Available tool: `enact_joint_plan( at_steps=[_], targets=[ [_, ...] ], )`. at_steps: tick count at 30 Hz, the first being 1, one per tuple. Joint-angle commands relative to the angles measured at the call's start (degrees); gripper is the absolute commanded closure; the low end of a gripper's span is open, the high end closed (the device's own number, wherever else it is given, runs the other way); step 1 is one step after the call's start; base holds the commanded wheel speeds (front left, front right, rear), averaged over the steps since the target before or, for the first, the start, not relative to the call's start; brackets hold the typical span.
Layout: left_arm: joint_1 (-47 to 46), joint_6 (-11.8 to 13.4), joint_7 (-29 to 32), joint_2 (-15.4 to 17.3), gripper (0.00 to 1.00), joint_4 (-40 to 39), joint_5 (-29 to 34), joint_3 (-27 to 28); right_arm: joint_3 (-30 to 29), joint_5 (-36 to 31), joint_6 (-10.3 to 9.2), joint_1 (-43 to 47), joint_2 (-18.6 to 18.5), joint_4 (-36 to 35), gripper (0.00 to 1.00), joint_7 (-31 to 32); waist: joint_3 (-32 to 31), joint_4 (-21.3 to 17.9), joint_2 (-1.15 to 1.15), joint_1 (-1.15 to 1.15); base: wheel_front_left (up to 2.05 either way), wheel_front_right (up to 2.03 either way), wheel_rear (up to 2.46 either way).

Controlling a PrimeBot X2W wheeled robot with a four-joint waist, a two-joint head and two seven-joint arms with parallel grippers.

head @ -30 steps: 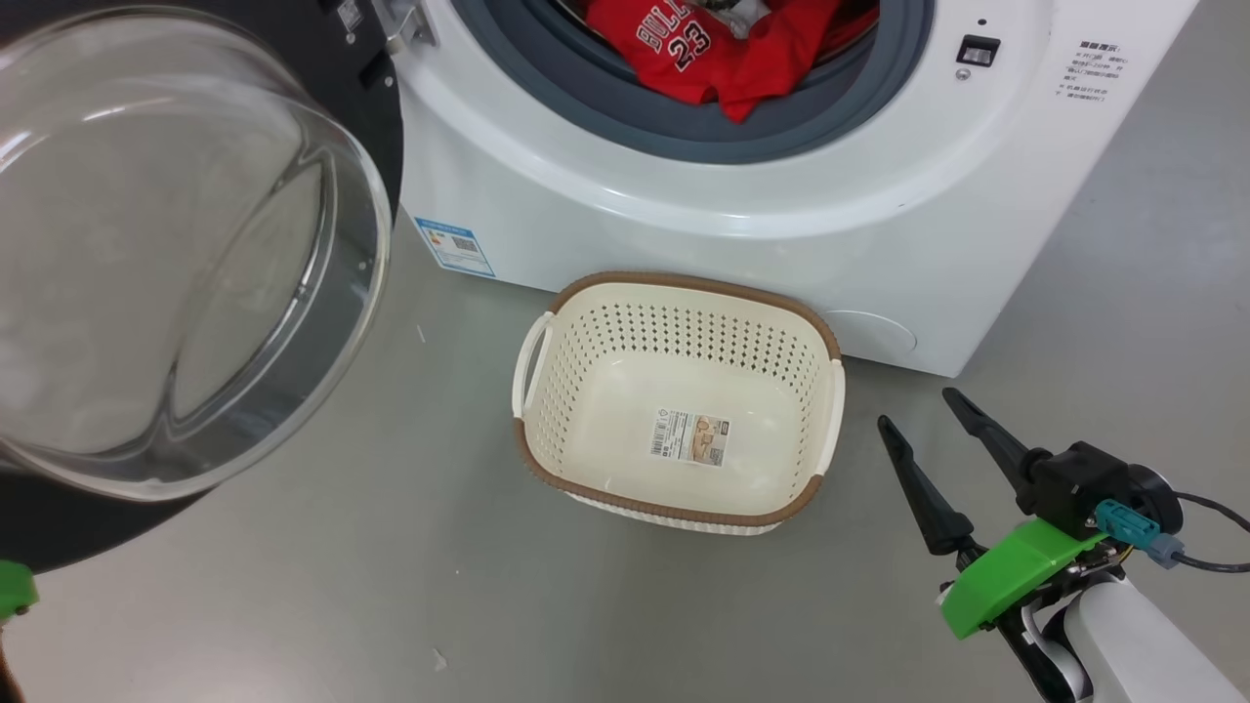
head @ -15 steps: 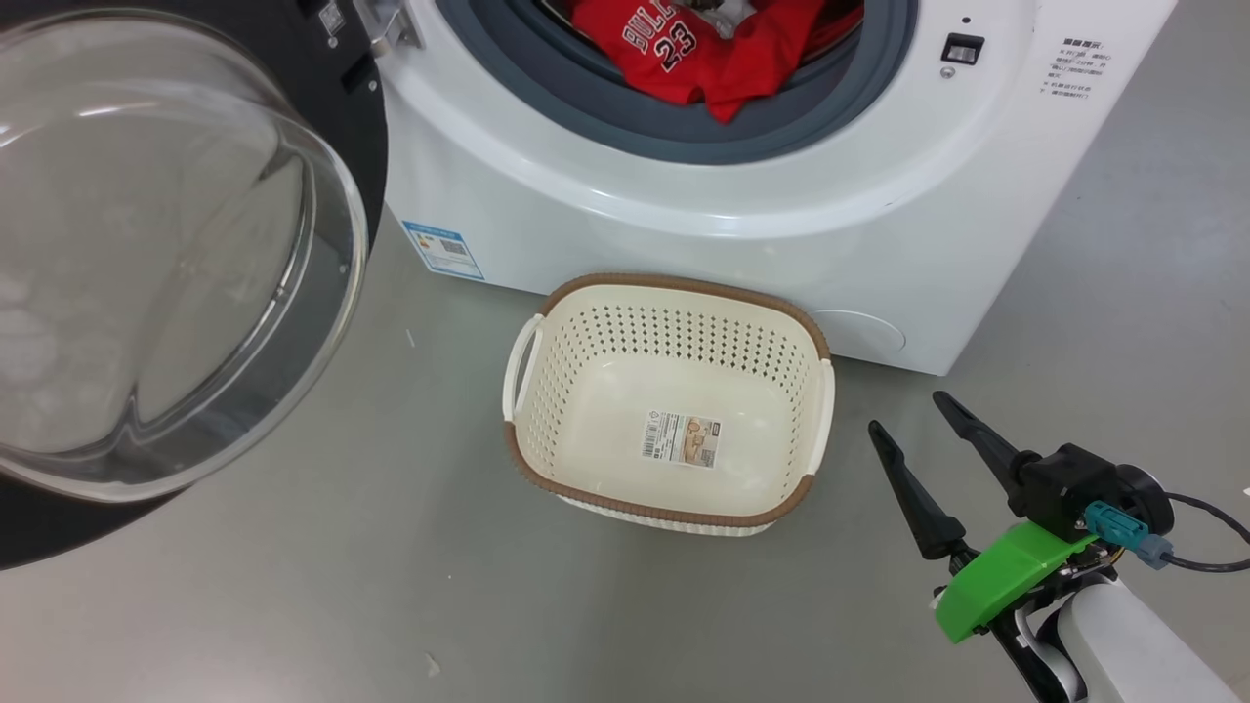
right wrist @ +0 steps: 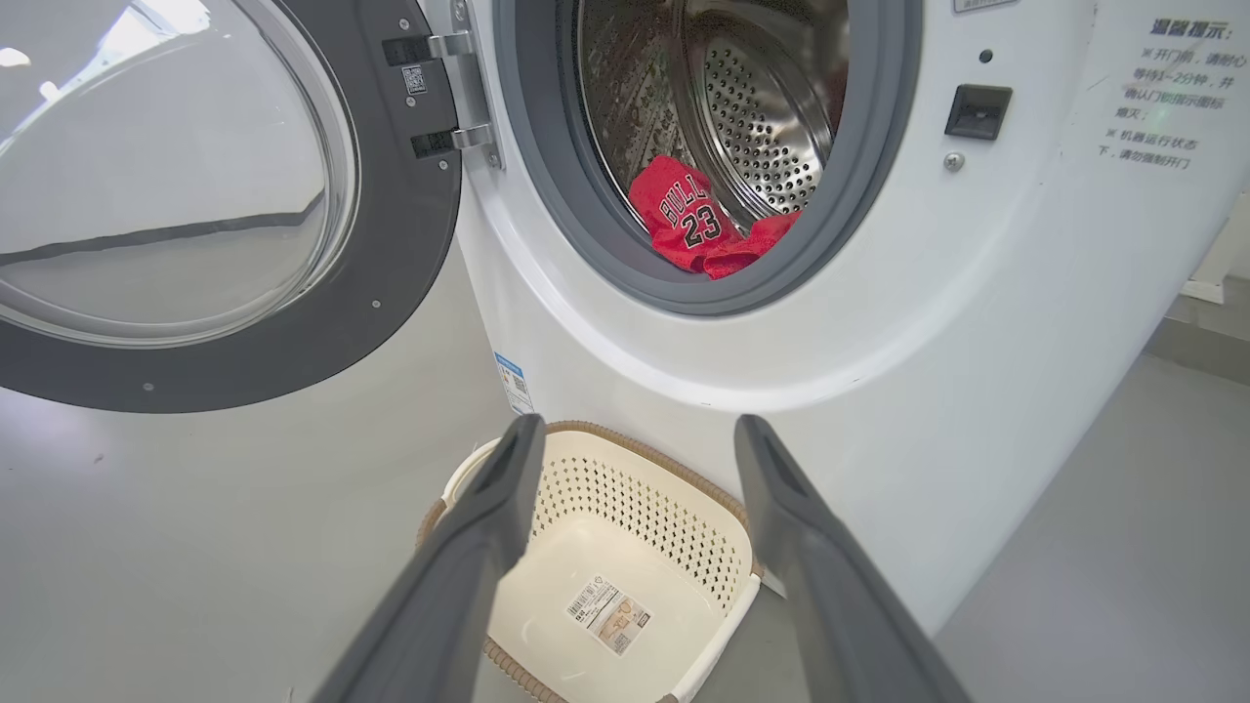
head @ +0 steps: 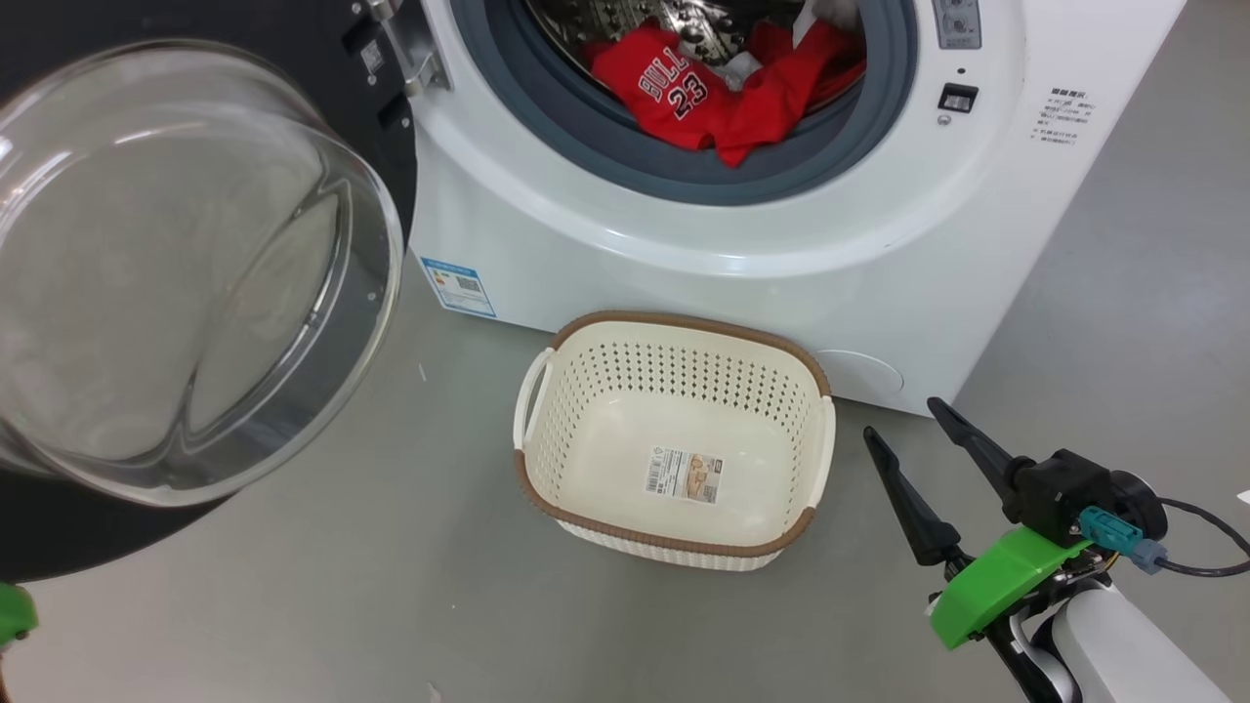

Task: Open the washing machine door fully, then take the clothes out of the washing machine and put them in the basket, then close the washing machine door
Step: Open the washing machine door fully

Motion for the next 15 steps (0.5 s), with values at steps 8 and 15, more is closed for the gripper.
enact_joint_plan(
  at_steps=[8, 15],
  targets=[
    [6.2, 0.1, -0.3, 1.5, 1.00, -6.3, -3.4, -4.2, 1.0, 1.1, 0.36, 1.6, 0.3, -1.4, 0.00, -0.5, -2.8, 0.3, 0.00, 0.00, 0.00, 0.00, 0.00],
    [12.1, 0.1, -0.3, -1.7, 0.69, -11.9, -3.7, -6.1, 0.3, 1.5, 0.36, 3.1, 0.6, -2.2, 0.00, -0.5, -4.6, -0.7, 0.00, 0.00, 0.00, 0.00, 0.00]
  ],
)
